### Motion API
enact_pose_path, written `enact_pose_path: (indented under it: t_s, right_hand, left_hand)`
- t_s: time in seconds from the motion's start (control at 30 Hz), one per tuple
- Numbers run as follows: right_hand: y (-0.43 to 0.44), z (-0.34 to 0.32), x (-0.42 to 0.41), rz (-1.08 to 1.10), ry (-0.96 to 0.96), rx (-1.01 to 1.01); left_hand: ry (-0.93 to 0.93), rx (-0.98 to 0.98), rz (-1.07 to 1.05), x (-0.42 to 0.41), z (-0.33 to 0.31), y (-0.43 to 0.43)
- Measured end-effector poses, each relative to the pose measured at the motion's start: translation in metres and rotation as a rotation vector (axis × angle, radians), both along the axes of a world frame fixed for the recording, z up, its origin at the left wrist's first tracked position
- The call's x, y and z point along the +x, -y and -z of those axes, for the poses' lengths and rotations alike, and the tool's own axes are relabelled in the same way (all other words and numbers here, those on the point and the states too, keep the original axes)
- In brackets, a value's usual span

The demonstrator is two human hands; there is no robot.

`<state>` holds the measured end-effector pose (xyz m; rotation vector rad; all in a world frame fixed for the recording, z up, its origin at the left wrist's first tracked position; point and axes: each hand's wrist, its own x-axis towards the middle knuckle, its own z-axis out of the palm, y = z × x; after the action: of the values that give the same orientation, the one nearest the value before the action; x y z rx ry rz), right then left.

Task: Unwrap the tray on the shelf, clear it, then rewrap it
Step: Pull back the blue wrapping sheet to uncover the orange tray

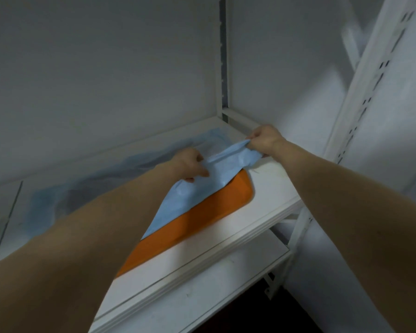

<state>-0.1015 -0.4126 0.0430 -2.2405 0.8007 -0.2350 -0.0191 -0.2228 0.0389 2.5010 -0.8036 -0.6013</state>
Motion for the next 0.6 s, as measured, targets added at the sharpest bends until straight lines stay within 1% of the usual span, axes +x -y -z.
enact_pose_path:
  t_s: [0.13,0.27,0.37,0.47,0.6]
  right_hand:
    - [0.004,-0.006,0.006,0.019,0.096,0.186]
    - [0.017,0.002,0.007,0.081,0.155,0.354]
    - [0.024,0.013,0.009,0.093,0.208,0.532]
    - [0.026,0.015,0.012,0.070,0.243,0.553]
    - [0.026,0.014,0.020,0.053,0.221,0.532]
  left_hand:
    - [-0.046,-0.199,-0.015,-0.002,-0.004,0.029]
    - [-0.064,-0.247,-0.092,0.002,-0.006,0.043]
    - [-0.099,-0.261,-0.157,0.009,-0.006,0.047]
    - [-0.182,-0.259,-0.236,0.010,-0.007,0.049]
    - [-0.243,-0.210,-0.283,0.013,-0.006,0.049]
